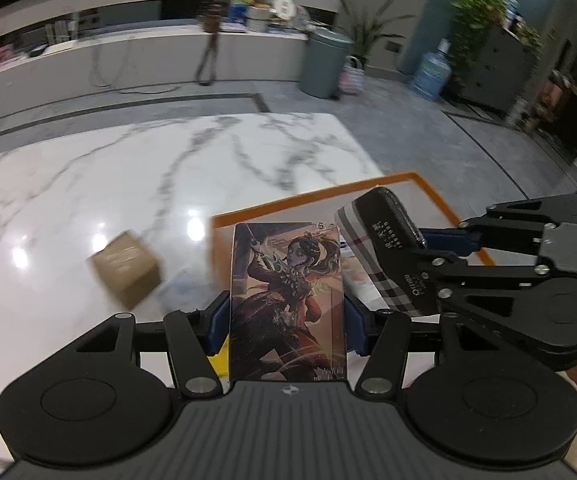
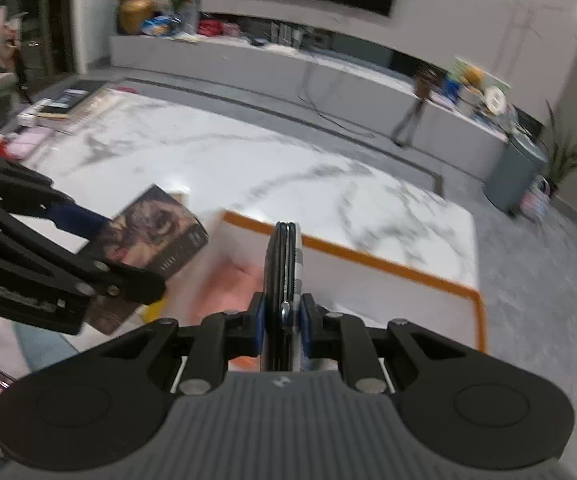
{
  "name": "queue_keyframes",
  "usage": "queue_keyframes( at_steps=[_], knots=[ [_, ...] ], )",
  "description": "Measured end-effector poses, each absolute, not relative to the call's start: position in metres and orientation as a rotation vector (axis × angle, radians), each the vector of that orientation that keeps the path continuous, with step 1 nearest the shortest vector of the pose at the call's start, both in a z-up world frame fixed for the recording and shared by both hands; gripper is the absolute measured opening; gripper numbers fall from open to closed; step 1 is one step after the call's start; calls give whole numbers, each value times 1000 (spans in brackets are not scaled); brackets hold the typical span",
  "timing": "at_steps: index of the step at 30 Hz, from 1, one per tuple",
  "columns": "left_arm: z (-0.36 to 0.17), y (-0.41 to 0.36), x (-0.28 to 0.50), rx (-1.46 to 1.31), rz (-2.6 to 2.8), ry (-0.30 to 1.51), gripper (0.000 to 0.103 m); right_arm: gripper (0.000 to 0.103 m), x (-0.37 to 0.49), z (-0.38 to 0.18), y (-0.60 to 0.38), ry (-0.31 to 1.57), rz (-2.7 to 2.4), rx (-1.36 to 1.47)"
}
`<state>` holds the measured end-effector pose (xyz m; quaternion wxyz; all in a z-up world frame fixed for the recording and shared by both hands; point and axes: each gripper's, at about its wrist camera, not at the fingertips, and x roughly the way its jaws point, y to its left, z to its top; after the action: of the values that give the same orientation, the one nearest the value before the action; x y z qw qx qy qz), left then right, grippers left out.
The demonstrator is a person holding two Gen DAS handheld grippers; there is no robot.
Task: Organize rigid objects
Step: 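Carry the card box and plaid case over the orange box with both tools, then lower the card box and plaid case into the orange box and open both tools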
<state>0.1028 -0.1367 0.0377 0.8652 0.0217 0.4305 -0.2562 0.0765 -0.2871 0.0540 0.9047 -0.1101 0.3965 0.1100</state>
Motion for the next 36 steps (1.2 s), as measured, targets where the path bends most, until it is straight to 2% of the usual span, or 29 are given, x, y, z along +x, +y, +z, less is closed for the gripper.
queue_keyframes(
  at_steps=[13,24,33,36],
  knots=[
    [-19,-231,158,6,-581,1041,65,16,134,-16,-385,1026,113,-72],
    [-40,-245,193,9,-535,1068,65,16,180,-54,-406,1129,121,90],
    [-49,-254,197,56,-557,1081,65,23,181,-57,-404,1086,91,-93],
    [-50,-256,196,78,-560,1080,65,23,177,-53,-401,1053,97,-179]
  ],
)
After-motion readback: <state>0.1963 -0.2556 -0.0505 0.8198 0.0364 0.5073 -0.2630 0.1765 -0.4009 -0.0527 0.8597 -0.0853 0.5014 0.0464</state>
